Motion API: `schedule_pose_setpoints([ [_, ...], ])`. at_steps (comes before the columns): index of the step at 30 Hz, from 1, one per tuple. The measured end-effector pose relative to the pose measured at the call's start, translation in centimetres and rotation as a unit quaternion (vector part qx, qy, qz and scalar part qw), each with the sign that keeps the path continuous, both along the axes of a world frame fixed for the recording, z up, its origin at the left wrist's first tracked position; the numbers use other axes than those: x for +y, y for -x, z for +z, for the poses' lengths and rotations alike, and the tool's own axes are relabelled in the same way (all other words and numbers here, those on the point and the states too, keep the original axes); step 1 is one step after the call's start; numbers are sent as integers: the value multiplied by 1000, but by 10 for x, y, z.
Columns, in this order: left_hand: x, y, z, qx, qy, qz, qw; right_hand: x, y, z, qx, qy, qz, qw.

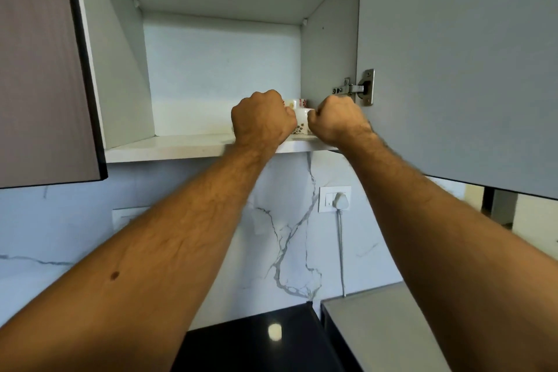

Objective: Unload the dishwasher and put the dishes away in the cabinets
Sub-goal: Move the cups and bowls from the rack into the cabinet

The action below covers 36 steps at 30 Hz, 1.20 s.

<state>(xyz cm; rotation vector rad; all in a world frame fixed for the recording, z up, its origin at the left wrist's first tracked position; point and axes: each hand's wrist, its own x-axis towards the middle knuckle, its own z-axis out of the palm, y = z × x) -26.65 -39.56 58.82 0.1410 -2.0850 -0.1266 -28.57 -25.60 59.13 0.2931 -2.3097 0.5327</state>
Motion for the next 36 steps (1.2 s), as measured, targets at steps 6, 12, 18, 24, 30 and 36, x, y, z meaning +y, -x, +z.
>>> schedule_pose_setpoints([
  [6, 11, -38, -38, -19, -2, -20, 1000, 17, -42, -32, -31, -4, -5, 1000],
  [12, 36, -87, -75, -65, 2, -34, 997, 50, -97, -68, -33, -9, -26, 999],
  [18, 85, -138, -106, -122, -16, -30, 992, 100, -153, -100, -40, -37, -44, 998],
  [24, 137, -198, -161, -178, -5, -42, 983, 162, -209, -157, -70, -42, -61, 995],
  [30, 185, -243, -205, -220, 6, -73, 973, 216, -249, -204, -124, -35, -99, 987],
  [36, 220, -266, -216, -225, 19, -126, 966, 248, -283, -221, -136, -6, -143, 980],
])
